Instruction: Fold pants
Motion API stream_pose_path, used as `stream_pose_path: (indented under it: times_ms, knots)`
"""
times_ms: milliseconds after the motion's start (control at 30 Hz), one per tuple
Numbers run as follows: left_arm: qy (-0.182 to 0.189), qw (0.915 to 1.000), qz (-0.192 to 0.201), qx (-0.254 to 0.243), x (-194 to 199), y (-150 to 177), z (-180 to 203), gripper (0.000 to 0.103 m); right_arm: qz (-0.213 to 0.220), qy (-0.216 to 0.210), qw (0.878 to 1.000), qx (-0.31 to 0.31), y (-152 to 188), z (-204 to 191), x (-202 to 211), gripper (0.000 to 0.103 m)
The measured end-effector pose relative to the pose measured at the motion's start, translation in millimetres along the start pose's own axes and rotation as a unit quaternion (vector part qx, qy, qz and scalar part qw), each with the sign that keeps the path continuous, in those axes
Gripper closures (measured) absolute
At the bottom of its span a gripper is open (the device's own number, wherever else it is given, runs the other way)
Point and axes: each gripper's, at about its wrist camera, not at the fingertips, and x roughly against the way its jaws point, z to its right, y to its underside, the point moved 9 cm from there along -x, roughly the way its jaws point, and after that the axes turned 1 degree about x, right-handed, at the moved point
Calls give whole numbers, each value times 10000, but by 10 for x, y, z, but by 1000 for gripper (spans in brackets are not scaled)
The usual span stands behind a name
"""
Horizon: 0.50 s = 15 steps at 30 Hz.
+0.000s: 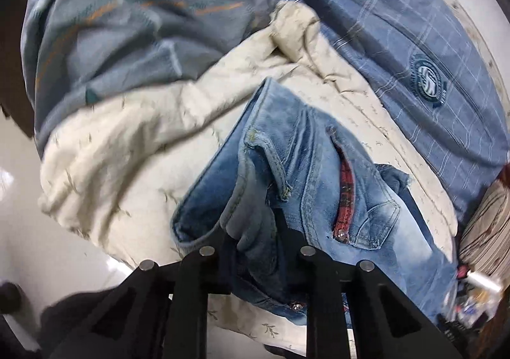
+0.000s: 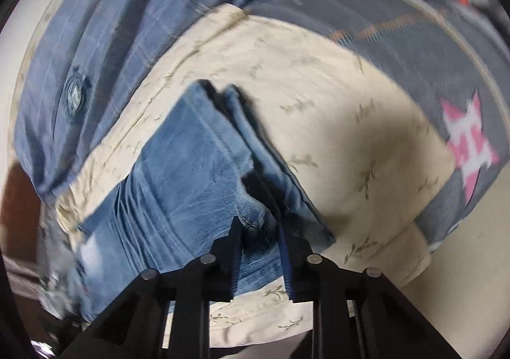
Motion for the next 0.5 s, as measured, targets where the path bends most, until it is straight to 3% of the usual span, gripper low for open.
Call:
stream_pose_path:
  times_ms: [200,300,333,400,500]
  knots:
    - [-82,9981,308,-528,223,-34,93,83,581,388,9950,715,-169,-154,456,86]
    - [-395,9967,-19,-706,22,142,-30,78,386,539,9952,720,-20,15,331,85]
    - [-518,9956,-256,-742,-84,215,-92,72,124,562,9960,684,59,61,194,81]
    - [-389,9974,-353,-488,-121,248,-161,71,-179,531,9965,621,161,147,-5,73]
    - [-472,9979,52,-444,118,134,-172,62,92,629,9941,879,110,107,108,41]
